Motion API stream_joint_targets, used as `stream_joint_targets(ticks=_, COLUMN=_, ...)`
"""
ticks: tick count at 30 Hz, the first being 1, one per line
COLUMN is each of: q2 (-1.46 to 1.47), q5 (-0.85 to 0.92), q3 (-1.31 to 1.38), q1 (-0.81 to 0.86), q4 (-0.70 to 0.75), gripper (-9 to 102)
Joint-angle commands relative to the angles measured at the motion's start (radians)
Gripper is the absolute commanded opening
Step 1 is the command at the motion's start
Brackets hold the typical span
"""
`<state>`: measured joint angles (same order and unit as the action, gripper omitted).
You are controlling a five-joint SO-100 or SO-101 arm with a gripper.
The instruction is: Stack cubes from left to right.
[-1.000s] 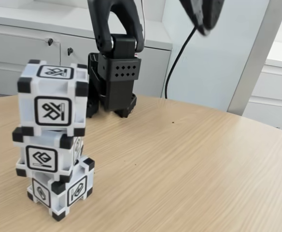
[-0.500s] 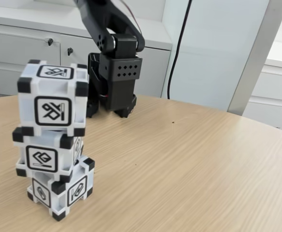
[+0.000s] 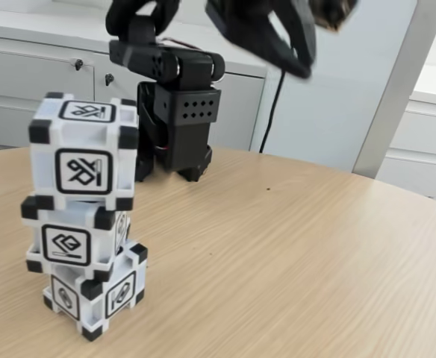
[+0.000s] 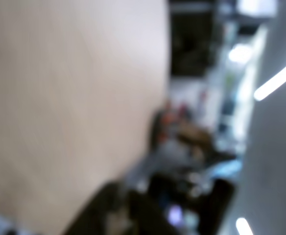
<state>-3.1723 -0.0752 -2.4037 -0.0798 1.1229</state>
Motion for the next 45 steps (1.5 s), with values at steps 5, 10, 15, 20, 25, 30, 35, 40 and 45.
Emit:
stream_joint_targets(ticks=5, q2=-0.038, q5=0.012, q3=-0.272, q1=0.011, q4=-0.202, gripper=0)
stream_joint_targets(ticks=10, q2=-0.037, q5=0.005, q3=-0.382, q1=0.015, q4=-0.212, gripper=0)
stream_joint_targets(ticks=15, q2=-0.018, q5=-0.015, q3=-0.417, q1=0.055, q4=-0.207, gripper=0)
stream_joint_targets(ticks=20, q2=-0.021, q5=0.021, q3=-0.417, q1=0.124, q4=-0.106, gripper=0)
stream_joint_targets(ticks=25, q2=-0.037, q5=0.020, q3=-0.417, q1=0.127, q4=0.014, gripper=0)
stream_joint_targets(ticks=30, q2=-0.037, q5=0.048, q3=-0.419, q1=0.130, q4=0.034, gripper=0)
stream_joint_targets(ticks=35, q2=-0.037, q5=0.054, q3=-0.419, q1=0.239, q4=0.038, gripper=0)
stream_joint_targets(ticks=40, q2=-0.037, q5=-0.017, q3=-0.417, q1=0.311, q4=0.038, gripper=0)
stream_joint_targets(ticks=45, q2=-0.037, q5=0.020, q3=-0.416, q1=0.301, q4=0.038, gripper=1)
